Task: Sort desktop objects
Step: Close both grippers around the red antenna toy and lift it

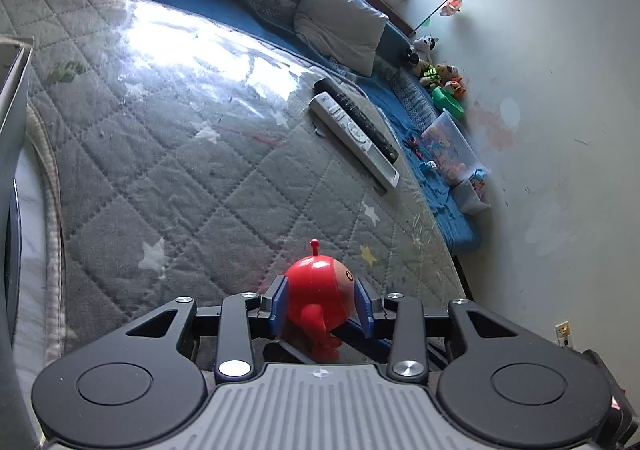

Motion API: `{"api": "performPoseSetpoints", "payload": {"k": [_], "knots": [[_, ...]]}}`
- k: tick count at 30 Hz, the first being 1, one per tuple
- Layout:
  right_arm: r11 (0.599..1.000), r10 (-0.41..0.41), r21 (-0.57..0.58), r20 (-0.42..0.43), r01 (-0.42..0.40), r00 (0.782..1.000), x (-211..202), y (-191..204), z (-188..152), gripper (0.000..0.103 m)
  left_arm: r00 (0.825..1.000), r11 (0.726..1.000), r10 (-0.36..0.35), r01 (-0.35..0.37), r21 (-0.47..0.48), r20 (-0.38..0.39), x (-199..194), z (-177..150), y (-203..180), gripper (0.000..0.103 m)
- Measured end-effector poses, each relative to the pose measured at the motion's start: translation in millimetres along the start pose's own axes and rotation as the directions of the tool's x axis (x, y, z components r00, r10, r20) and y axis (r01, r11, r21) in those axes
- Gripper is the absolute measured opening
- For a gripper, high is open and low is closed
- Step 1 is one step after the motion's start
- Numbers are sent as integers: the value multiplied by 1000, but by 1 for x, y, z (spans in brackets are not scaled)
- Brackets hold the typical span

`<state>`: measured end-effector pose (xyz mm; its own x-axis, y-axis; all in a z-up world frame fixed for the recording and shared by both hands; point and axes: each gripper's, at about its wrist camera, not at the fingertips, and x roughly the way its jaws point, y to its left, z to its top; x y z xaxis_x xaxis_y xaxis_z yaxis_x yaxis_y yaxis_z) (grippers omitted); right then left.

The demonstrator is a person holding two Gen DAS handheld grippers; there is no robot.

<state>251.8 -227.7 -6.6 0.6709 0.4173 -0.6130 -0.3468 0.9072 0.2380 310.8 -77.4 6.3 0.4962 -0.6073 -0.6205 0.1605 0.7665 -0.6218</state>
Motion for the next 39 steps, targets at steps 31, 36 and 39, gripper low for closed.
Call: {"api": "performPoseSetpoints", "payload": {"k": [31, 36, 39], "knots": [[994, 7, -112, -18, -9, 1000, 18, 2, 13, 71, 1000, 994, -27, 27, -102, 7, 6, 7, 19, 42], [994, 19, -110, -11, -21, 1000, 14, 6, 9, 65, 1000, 996, -20, 22, -87, 18, 7, 5, 18, 43], [995, 10, -95, -2, -10, 1000, 11, 5, 7, 59, 1000, 995, -24, 25, -96, 4, 8, 2, 19, 46]]}}
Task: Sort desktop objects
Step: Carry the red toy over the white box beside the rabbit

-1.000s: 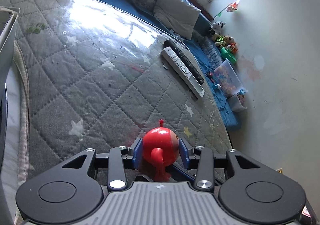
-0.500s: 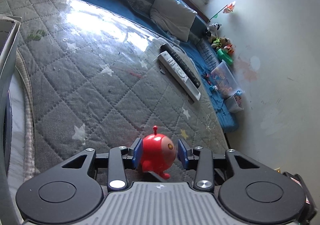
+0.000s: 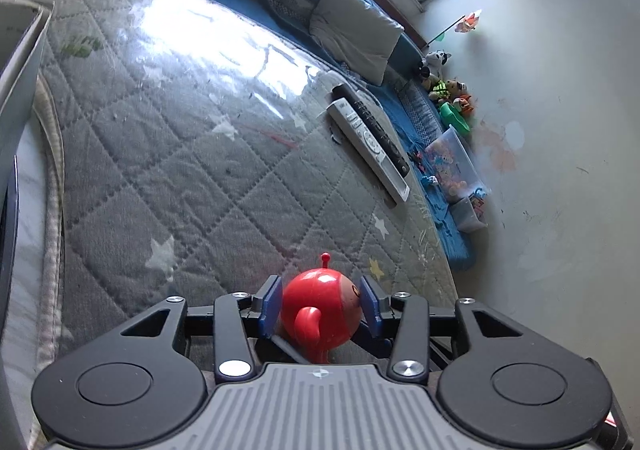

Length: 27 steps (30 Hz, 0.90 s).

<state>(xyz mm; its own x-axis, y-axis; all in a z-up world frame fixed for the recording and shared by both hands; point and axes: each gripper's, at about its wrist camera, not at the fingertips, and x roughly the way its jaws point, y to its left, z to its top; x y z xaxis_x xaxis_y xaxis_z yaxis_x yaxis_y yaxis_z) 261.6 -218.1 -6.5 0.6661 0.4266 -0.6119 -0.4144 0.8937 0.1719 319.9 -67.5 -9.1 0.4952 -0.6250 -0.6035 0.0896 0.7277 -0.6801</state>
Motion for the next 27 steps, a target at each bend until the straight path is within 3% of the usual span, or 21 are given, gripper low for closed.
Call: {"api": "performPoseSetpoints", "payload": {"k": [4, 12, 20, 27], "knots": [[1000, 0, 31, 3, 0, 1000, -7, -1, -3, 52, 1000, 1000, 10, -10, 18, -12, -3, -5, -3, 46], [999, -11, 37, 26, 11, 1000, -32, 11, -8, 51, 1000, 999, -9, 10, 47, -7, -26, -19, -15, 46], [998, 12, -66, 96, -5, 995, -67, 59, 7, 51, 993, 995, -39, 28, 97, 112, -95, -33, -27, 47], [984, 87, -163, 113, -68, 990, -57, 119, 29, 51, 976, 994, 4, -27, 104, 216, -160, -26, -5, 47]]}}
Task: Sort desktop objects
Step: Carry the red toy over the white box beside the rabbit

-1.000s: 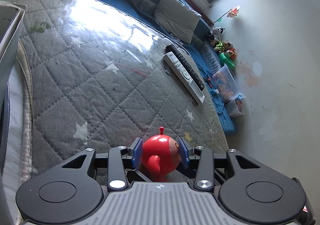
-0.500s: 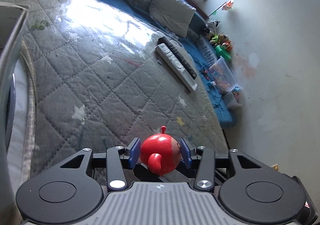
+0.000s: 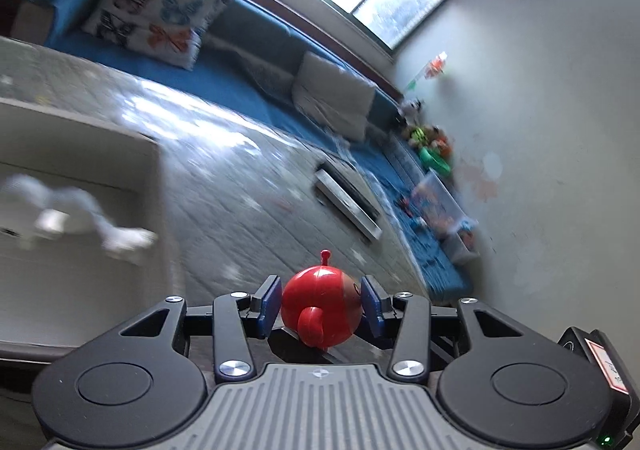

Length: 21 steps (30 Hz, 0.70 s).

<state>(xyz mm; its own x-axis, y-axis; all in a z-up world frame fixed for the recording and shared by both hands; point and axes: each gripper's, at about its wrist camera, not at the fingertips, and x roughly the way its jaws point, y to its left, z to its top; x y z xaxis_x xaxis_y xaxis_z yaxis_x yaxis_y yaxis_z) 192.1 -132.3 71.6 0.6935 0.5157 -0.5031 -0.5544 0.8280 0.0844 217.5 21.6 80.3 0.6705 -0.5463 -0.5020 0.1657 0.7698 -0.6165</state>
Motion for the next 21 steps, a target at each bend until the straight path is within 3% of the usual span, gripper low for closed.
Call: {"api": "performPoseSetpoints", "payload": {"k": [9, 21], "knots": [[993, 82, -84, -57, -86, 995, 59, 50, 28, 51, 996, 988, 61, -52, -144, 61, -40, 26, 76, 46], [988, 36, -138, -211, -66, 977, 127, 75, 31, 47, 995, 963, 105, -102, -251, -2, -14, 40, 142, 46]]}}
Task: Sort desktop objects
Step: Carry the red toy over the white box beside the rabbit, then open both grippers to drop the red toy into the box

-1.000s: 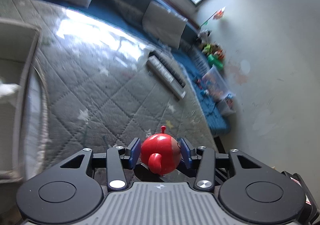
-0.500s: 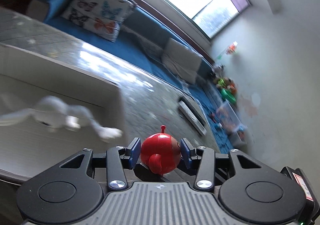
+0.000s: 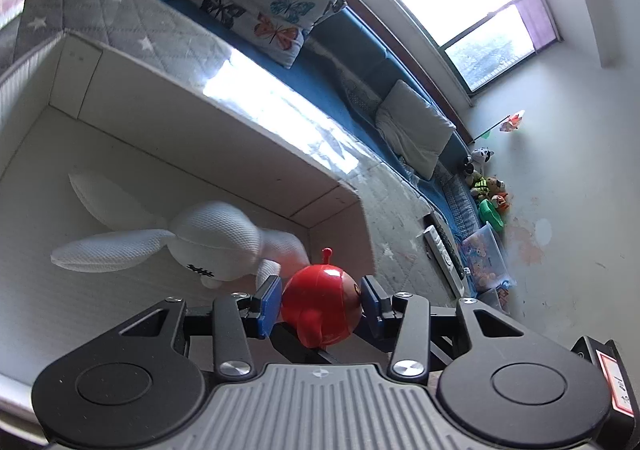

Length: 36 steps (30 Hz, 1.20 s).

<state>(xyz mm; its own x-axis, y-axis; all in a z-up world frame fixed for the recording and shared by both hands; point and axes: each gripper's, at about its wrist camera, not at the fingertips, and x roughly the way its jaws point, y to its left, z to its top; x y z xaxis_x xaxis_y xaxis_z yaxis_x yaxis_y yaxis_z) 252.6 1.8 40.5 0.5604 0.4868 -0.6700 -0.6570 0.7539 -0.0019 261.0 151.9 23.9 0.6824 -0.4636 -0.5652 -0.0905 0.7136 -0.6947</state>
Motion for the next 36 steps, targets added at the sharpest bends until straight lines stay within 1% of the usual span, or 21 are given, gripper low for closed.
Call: {"api": "performPoseSetpoints", "payload": {"k": [4, 9, 17, 20, 23, 25, 27, 30, 31, 33, 35, 36], "knots": [[1000, -28, -11, -31, 28, 999, 13, 4, 2, 47, 1000, 1000, -4, 4, -20, -16, 8, 1, 7, 46], [999, -41, -28, -43, 39, 998, 15, 3, -1, 47, 1000, 1000, -11, 11, -29, -17, 12, 1, 12, 46], [998, -51, -29, -50, 49, 997, 18, 5, 1, 48, 1000, 1000, 15, -15, 26, 21, -2, -5, 7, 46], [999, -42, -29, -46, 41, 998, 17, 2, 1, 50, 999, 999, 25, -25, 31, 26, -4, -6, 5, 46], [999, -30, -19, -35, 29, 999, 14, 1, 1, 56, 999, 999, 27, -27, 29, 27, -7, -7, 6, 46], [999, -29, -16, -19, 29, 999, 11, 1, 0, 62, 999, 999, 28, -29, 29, 30, -8, -8, 5, 46], [1000, -30, -10, -5, 30, 1000, 7, 1, -1, 66, 999, 999, 29, -30, 28, 36, -11, -9, 4, 46], [1000, -30, -5, 9, 30, 1000, 2, 0, -3, 68, 999, 999, 30, -31, 28, 40, -13, -10, 2, 46], [1000, -29, -3, 14, 29, 999, -1, 0, -4, 70, 999, 999, 30, -31, 32, 40, -14, -11, 1, 46], [999, -32, 4, 31, 32, 999, -7, -1, -6, 76, 998, 998, 34, -36, 46, 43, -17, -14, -3, 46], [1000, -29, 12, 52, 28, 998, -16, -2, -8, 79, 998, 997, 32, -35, 64, 52, -21, -17, -8, 46], [999, -30, 19, 68, 29, 997, -22, -3, -10, 82, 998, 997, 31, -35, 73, 56, -24, -19, -10, 46]]}}
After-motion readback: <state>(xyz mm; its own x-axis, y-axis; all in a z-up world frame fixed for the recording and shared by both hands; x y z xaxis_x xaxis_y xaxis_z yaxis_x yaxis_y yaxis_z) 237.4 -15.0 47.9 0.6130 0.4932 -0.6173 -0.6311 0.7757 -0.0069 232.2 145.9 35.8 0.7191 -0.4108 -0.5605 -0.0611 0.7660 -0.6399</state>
